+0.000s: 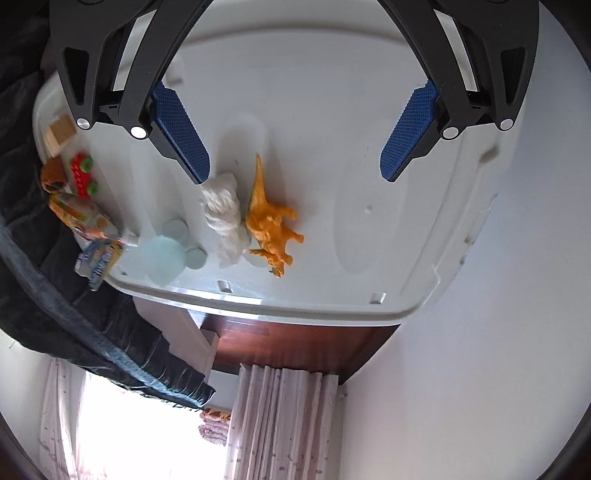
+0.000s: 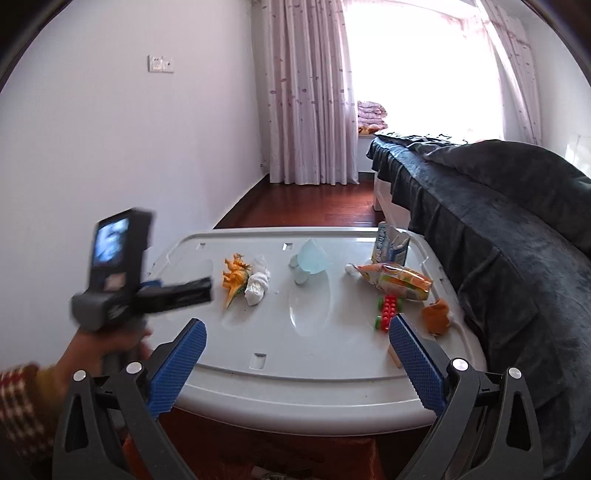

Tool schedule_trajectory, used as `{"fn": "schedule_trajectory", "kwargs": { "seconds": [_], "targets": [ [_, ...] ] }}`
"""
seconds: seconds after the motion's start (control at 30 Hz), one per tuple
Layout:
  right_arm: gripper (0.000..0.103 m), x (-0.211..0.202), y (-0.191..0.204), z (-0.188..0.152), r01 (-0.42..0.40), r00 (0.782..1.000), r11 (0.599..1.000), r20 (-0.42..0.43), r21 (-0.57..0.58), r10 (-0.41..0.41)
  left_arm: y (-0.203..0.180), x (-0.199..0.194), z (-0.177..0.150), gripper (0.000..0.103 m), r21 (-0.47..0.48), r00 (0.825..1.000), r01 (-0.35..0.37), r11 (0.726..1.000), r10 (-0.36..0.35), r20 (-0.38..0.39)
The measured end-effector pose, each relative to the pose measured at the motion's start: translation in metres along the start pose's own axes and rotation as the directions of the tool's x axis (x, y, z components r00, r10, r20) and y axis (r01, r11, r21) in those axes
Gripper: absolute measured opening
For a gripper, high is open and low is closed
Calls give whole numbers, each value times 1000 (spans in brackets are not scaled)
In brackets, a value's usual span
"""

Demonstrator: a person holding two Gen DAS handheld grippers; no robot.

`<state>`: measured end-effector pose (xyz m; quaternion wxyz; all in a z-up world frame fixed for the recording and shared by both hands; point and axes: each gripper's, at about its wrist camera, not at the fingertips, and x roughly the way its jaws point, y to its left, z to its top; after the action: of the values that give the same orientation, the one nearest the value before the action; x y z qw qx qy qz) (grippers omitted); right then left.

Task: Collect trash
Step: 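Grasp the orange toy dinosaur with the left gripper while the right grasps the white tissue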

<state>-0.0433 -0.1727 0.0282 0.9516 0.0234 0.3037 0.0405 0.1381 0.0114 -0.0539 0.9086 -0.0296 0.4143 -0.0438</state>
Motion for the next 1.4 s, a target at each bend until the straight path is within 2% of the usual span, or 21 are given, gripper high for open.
{"fn": "schedule_trajectory", "kwargs": {
  "seconds": [0.17,0.33,0.5,0.63,0.7,0.77,0.97,1.4],
  "targets": [
    [98,13,-1,-11,7,1000,1000,-29,-27,-8,-4,41,17,80,41,999,-36,998,37,-21],
    [98,17,-8,-12,-12,999,1000,-48,9,12,-12,68,24,76,83,998,-38,996,41,-40],
    [98,16,-8,-10,-15,999,1000,-41,3,15,-19,83,28,75,85,998,-46,995,50,-46],
    [98,14,-5,-9,-21,999,1000,-34,-6,21,-22,96,30,67,83,997,-44,996,49,-67],
    [98,12,-5,-9,-26,999,1000,-29,-4,26,-26,102,31,57,98,996,-48,994,55,-75],
    [98,10,-5,-8,-25,999,1000,-22,-5,25,-24,105,32,50,91,996,-40,995,47,-75],
    [98,12,-8,-10,-14,1000,1000,-22,-1,14,-12,98,30,49,56,999,-9,998,11,-47],
    [98,20,-6,-12,13,1000,1000,-28,-15,-14,4,58,20,49,49,1000,1,999,-2,16]
  ]
}}
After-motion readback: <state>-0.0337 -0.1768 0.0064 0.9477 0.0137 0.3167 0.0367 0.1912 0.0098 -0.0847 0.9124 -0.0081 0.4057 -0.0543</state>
